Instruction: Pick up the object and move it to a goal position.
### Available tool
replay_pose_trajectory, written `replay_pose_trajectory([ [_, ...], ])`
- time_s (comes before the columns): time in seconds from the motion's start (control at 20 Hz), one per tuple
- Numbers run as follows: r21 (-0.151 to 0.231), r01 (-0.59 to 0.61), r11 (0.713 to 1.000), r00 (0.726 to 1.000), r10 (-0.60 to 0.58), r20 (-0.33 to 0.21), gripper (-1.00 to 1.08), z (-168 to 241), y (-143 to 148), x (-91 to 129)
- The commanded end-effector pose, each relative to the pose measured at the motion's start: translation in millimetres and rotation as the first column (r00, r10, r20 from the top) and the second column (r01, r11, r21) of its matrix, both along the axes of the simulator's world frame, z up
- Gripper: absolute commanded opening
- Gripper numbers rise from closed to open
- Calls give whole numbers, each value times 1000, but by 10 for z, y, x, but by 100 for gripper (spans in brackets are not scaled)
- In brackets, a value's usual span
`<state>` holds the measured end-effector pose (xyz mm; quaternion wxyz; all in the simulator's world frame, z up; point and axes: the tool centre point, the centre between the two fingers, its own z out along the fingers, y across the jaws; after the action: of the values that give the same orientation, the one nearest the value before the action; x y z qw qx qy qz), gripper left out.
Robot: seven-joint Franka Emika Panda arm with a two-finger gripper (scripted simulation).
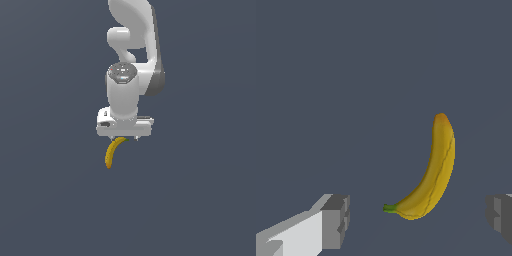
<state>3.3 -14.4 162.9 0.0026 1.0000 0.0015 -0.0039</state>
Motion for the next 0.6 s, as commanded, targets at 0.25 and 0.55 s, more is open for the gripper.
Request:
replay_pose_trajectory([
  [0.25, -12, 5, 1000, 1000, -4, 29, 100, 120, -143, 69],
  [0.55, -23, -1, 1000, 999, 2, 53, 100, 245, -258, 126],
])
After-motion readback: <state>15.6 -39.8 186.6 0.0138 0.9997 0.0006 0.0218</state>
